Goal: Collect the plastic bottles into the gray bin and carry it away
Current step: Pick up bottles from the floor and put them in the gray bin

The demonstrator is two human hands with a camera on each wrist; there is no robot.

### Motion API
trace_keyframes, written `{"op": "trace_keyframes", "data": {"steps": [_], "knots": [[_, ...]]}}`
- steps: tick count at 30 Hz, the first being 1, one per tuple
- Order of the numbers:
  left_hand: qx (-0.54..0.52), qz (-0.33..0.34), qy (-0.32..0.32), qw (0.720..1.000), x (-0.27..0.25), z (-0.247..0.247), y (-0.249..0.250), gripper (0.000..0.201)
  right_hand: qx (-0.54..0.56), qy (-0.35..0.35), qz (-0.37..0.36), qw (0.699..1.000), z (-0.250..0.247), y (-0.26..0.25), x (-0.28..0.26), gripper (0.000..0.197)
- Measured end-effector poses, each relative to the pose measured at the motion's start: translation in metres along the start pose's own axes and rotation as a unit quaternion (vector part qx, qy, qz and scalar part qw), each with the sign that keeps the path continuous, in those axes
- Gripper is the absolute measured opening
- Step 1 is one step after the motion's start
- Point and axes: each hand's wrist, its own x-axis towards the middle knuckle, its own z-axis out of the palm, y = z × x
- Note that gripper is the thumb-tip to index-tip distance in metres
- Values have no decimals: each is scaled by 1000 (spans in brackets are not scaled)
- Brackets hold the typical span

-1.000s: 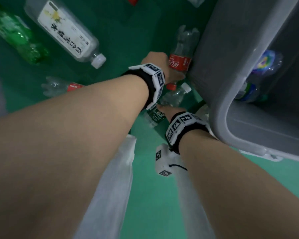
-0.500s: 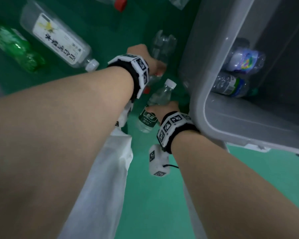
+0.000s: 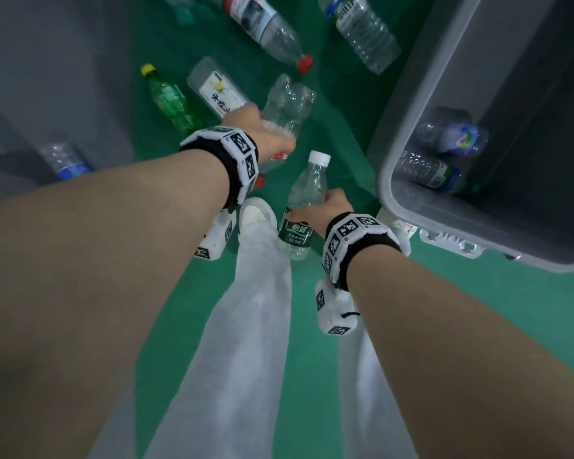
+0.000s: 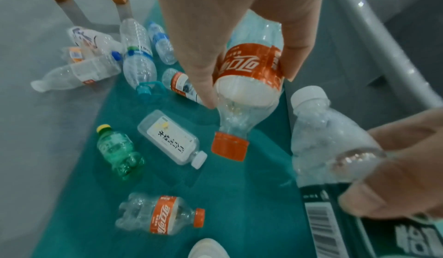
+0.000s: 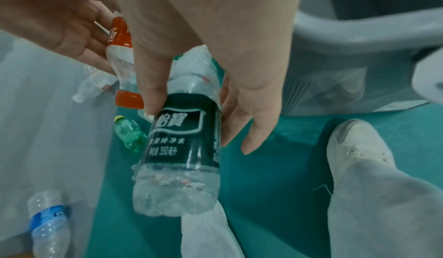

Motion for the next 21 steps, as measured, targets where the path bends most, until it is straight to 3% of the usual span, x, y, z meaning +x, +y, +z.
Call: {"op": "trace_keyframes", "data": {"steps": [10, 15, 21], "knots": [[63, 134, -7, 989, -74, -13, 82, 63, 82, 4, -62, 995, -75, -17, -65, 69], [87, 190, -33, 977, -98, 29, 155, 64, 149, 25, -54, 987, -143, 5, -62, 78], [131, 200, -80, 968, -110, 109, 226, 66, 209, 74, -19, 975, -231, 52, -37, 69]]}}
